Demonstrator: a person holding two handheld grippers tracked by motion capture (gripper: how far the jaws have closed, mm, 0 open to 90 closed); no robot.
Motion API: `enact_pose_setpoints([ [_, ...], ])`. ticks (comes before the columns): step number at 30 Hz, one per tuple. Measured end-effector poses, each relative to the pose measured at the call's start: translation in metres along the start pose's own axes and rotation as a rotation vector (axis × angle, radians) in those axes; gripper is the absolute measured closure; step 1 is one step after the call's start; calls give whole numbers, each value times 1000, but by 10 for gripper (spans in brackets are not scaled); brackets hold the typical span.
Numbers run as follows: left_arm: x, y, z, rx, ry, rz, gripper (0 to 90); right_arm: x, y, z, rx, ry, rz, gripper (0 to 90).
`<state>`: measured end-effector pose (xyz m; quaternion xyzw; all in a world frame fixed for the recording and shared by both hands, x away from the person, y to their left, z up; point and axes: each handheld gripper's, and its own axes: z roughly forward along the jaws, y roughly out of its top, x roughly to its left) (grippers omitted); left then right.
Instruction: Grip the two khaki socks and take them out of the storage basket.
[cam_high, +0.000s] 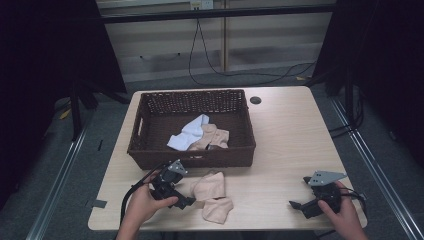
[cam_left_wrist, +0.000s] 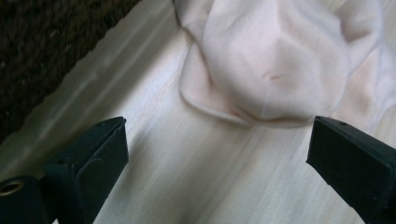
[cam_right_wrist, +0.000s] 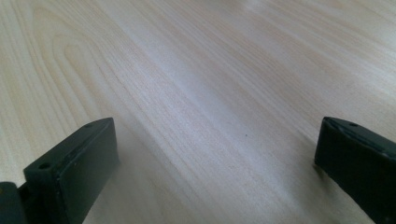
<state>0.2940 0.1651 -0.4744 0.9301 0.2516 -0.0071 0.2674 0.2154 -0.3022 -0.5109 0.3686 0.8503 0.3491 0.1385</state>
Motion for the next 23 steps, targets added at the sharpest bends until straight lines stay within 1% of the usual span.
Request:
enact_pose_setpoints([
  [2,1,-5,4,9,11,14,40,0,0,0,0,0,0,0],
  [3,1,-7,5,21,11,30,40,0,0,0,0,0,0,0],
  [4,2,-8,6,29,10,57,40,0,0,0,0,0,0,0],
  [5,1,-10,7,22,6,54,40,0,0,0,0,0,0,0],
  [7,1,-13,9,15,21,84,19,0,0,0,0,0,0,0],
  [9,2,-14,9,7,22,94,19,0,0,0,0,0,0,0],
  [11,3,-17,10,-2,52,127,17,0,0,0,0,0,0,0],
  [12,3,-18,11,-12,54,119,2,0,0,0,0,0,0,0],
  [13,3,-20,10,-23,54,120,0,0,0,0,0,0,0,0],
  [14,3,-21,11,-40,54,111,0,0,0,0,0,0,0,0],
  [15,3,-22,11,-47,54,113,0,0,0,0,0,0,0,0],
  [23,2,-22,11,-48,58,104,0,0,0,0,0,0,0,0],
])
